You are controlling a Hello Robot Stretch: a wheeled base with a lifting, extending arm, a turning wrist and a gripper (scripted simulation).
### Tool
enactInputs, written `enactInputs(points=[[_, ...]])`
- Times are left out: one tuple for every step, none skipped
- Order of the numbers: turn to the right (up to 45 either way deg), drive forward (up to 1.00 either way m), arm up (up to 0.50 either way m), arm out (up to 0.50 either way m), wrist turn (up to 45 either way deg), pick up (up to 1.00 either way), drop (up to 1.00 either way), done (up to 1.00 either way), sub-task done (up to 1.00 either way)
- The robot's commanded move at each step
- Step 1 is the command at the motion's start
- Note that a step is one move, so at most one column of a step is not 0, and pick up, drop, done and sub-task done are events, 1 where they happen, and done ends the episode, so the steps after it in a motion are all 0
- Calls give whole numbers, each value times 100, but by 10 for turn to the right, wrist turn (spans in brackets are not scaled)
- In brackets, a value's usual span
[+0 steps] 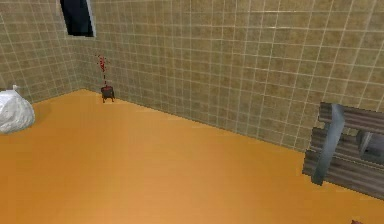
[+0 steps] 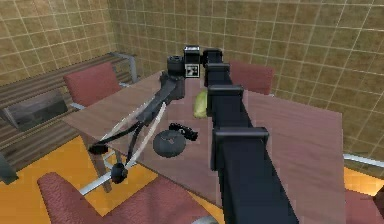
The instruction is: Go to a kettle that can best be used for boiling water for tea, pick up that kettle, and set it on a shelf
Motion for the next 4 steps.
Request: enactInputs(points=[[0,0,0,0,450,0,0,0,0],[0,0,0,0,450,0,0,0,0],[0,0,0,0,300,0,0,0,0],[0,0,-28,0,0,0,0,0,0]])
